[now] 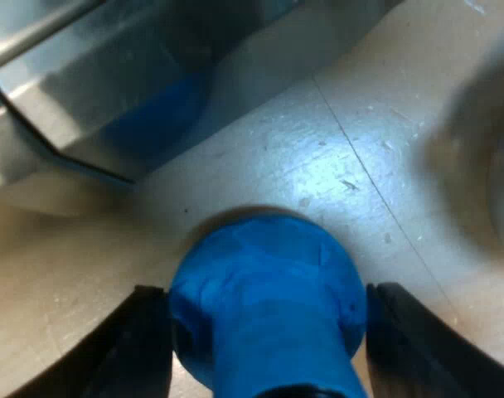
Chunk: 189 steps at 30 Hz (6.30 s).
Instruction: Grind coffee beans and then tamp
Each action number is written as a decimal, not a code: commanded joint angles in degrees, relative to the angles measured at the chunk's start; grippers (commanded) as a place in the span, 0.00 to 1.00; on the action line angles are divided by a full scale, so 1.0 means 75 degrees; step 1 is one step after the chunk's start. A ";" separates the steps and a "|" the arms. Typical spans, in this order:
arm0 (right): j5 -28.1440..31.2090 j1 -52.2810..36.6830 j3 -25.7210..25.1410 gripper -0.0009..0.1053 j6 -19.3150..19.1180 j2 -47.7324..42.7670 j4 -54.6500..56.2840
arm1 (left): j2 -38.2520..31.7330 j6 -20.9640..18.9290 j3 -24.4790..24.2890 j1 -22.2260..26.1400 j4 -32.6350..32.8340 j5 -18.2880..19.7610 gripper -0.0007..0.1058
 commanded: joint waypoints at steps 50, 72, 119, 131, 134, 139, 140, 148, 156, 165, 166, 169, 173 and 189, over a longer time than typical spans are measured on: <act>-0.0010 0.0018 -0.0012 0.63 -0.0146 -0.0172 -0.0078 | -0.5357 -0.0127 -0.0046 -0.0407 0.2721 0.0385 0.01; 0.0860 0.0018 0.0692 0.63 0.0232 -0.1339 0.1491 | -0.5408 -0.0229 -0.0097 -0.1230 0.2451 0.0618 0.01; 0.0860 0.0018 0.1434 0.63 0.0197 -0.1311 0.0125 | -0.1435 0.0133 -0.1553 -0.1584 0.1587 0.0813 0.01; 0.0860 0.0018 0.1434 0.63 0.0197 -0.1311 0.0125 | -0.0798 0.0176 -0.1553 -0.1584 0.1362 0.0830 0.01; 0.0860 0.0018 0.1434 0.63 0.0197 -0.1311 0.0125 | -0.0675 0.0176 -0.1553 -0.1584 0.1295 0.0830 0.01; 0.0860 0.0018 0.1434 0.63 0.0197 -0.1311 0.0125 | -0.0461 0.0176 -0.1553 -0.1584 0.1158 0.0830 0.01; 0.0860 0.0018 0.1434 0.63 0.0197 -0.1311 0.0125 | -0.0430 0.0176 -0.1553 -0.1584 0.1161 0.0830 0.01; 0.0860 0.0018 0.1434 0.63 0.0197 -0.1311 0.0125 | -0.0005 0.0176 -0.1553 -0.1584 0.1104 0.0922 0.01; 0.0860 0.0018 0.1434 0.63 0.0197 -0.1311 0.0125 | 0.0216 0.0176 -0.1553 -0.1584 0.0883 0.0950 0.01; 0.0860 0.0018 0.1434 0.63 0.0197 -0.1311 0.0125 | 0.0425 0.0176 -0.1553 -0.1584 0.0825 0.0950 0.01; 0.0860 0.0018 0.1434 0.63 0.0197 -0.1311 0.0125 | 0.0467 0.0176 -0.1553 -0.1584 0.0825 0.0950 0.01; 0.0860 0.0018 0.1434 0.63 0.0197 -0.1311 0.0125 | 0.0539 0.0176 -0.1553 -0.1584 0.0825 0.0950 0.01; 0.0860 0.0018 0.1434 0.63 0.0197 -0.1311 0.0125 | 0.0629 0.0176 -0.1534 -0.1584 0.0810 0.0950 0.01; 0.0971 0.0018 0.1434 0.63 0.0197 -0.1311 0.0125 | 0.0992 0.0176 -0.1120 -0.1584 0.0587 0.0950 0.01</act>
